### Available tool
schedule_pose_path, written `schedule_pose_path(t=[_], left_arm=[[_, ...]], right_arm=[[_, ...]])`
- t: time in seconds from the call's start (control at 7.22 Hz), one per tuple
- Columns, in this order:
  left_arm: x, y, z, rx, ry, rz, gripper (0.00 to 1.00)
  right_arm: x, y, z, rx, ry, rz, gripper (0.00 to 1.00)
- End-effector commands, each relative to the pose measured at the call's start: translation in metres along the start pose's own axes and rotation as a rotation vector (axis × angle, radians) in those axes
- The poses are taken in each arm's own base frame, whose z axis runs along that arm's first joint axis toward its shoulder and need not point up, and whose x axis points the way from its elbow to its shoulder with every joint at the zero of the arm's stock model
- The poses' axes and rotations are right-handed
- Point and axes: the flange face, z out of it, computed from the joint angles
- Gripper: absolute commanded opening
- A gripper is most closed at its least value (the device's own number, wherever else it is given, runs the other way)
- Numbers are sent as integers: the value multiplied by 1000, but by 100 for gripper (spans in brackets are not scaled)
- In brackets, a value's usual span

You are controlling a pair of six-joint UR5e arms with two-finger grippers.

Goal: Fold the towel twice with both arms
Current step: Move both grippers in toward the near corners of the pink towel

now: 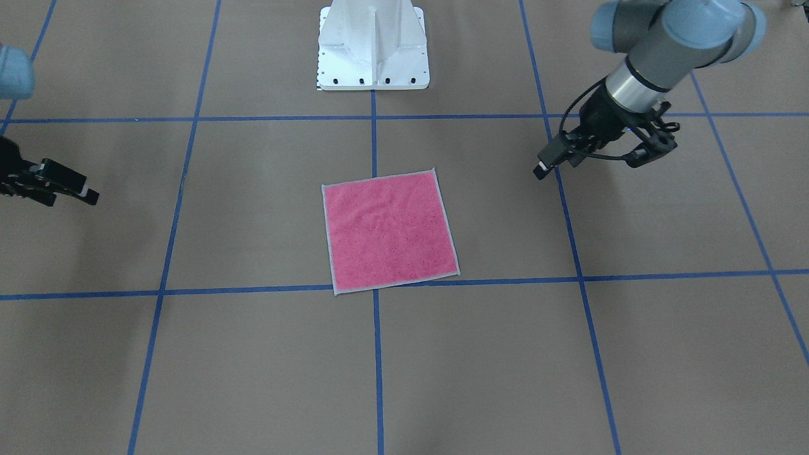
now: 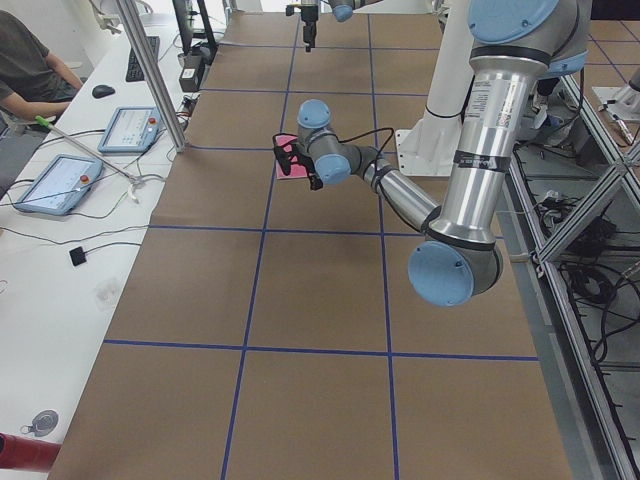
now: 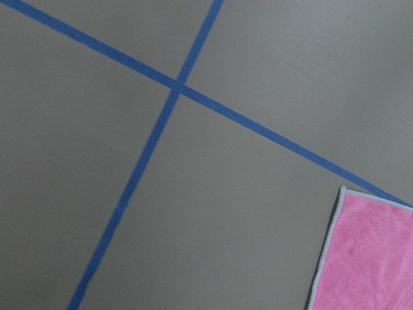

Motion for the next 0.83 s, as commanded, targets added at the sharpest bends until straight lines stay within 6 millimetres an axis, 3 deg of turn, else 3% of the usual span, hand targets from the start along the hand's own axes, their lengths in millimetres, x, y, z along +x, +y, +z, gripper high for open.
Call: schedule_pose_path(t=[0.0, 0.14, 0.28, 0.69], left_arm=[[30, 64, 34, 12, 26, -68, 100], [31, 93, 57, 82, 33, -69, 100], [30, 129, 81, 73, 19, -35, 100], [35, 135, 83, 64, 19, -39, 100]], right_arm=[[-82, 33, 48, 26, -5, 78, 100], [-107, 38, 50, 20, -31, 134, 100], [-132, 57, 61, 38, -38, 147, 100], [-234, 120, 122, 128, -80, 245, 99]])
